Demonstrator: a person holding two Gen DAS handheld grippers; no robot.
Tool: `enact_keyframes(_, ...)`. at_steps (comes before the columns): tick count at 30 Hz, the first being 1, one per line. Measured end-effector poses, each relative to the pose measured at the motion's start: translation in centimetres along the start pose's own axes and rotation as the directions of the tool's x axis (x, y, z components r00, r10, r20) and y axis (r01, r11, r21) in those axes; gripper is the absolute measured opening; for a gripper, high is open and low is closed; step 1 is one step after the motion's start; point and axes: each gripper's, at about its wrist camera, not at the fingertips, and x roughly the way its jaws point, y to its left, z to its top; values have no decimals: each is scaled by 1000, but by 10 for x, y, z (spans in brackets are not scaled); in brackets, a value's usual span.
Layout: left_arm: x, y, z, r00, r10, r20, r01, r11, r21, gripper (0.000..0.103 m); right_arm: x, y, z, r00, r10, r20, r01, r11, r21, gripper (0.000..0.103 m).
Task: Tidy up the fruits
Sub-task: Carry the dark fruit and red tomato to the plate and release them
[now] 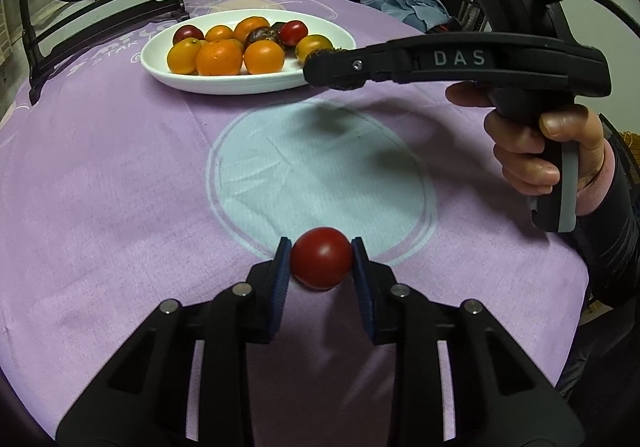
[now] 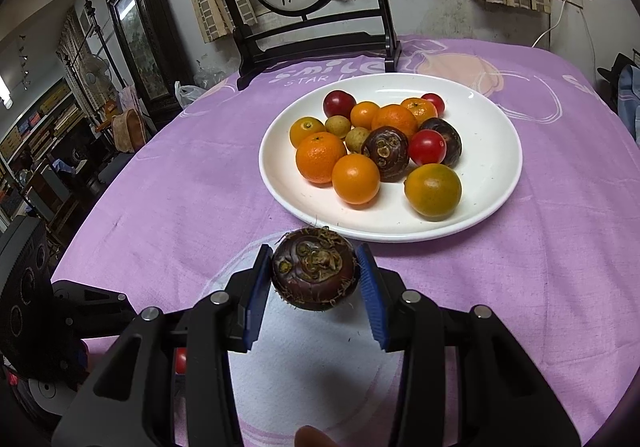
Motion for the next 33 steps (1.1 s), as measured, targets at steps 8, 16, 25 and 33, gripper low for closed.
enact_keyframes(8,-27,10,29,989,17,144,-7,997,-74,30,-28,0,1,993,39,113,-39,999,-2,43)
enact_keyframes(16,-20,43,137,939,248,237,-196,955,-224,30,-32,-35,53,965,-77,251,61,996,70,43)
enact_keyframes(25,51,84,182,925,358,125,-304,897,-321,30,23,-71,77,976,-129,174,118,990,74,43)
enact_keyframes(33,67,90,182,919,381,98,-335,888,-314,30,37,-72,79,980,-134,147,129,991,48,43)
